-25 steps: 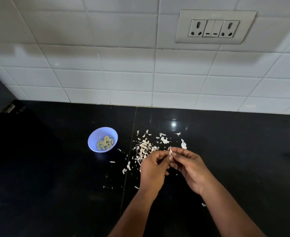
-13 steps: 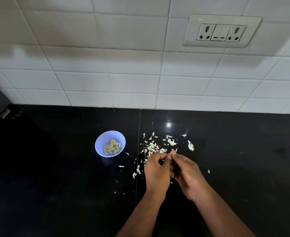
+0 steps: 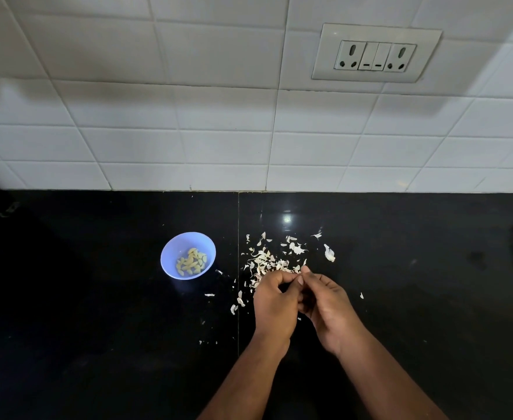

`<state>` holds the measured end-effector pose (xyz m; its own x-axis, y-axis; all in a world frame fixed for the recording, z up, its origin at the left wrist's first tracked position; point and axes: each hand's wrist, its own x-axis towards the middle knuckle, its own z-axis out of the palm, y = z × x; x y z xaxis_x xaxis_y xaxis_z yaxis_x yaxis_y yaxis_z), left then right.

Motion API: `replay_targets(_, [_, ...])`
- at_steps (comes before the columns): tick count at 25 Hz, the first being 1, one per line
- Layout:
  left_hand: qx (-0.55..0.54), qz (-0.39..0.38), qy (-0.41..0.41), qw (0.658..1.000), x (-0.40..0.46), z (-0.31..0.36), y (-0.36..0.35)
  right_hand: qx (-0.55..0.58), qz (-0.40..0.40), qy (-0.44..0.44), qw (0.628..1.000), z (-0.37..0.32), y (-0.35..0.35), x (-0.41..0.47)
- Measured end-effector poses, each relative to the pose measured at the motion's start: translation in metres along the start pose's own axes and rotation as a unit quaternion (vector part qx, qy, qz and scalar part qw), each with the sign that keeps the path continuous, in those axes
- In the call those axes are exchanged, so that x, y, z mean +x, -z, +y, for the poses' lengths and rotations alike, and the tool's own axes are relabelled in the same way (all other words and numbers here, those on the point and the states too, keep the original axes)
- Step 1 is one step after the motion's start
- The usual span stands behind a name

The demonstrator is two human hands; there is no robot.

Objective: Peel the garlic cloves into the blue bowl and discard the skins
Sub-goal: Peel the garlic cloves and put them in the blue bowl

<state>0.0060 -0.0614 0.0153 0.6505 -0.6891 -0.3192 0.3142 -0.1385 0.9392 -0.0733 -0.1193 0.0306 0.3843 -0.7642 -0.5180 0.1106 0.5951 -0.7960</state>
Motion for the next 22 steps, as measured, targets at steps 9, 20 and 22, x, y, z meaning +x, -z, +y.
replay_targets(9, [-0.066,0.081,0.058,0.993,-0.004,-0.012,0.001,-0.081,0.012,0.015,0.997,0.017,-0.008,-0.005])
replay_targets(20, [-0.085,0.096,0.033,0.991,-0.007,-0.010,0.009,-0.475,0.075,0.236,0.845,-0.005,0.030,-0.002])
replay_targets(22, [-0.091,0.081,0.040,0.992,-0.007,-0.010,0.009,-0.426,0.079,0.236,0.870,-0.012,0.027,-0.006])
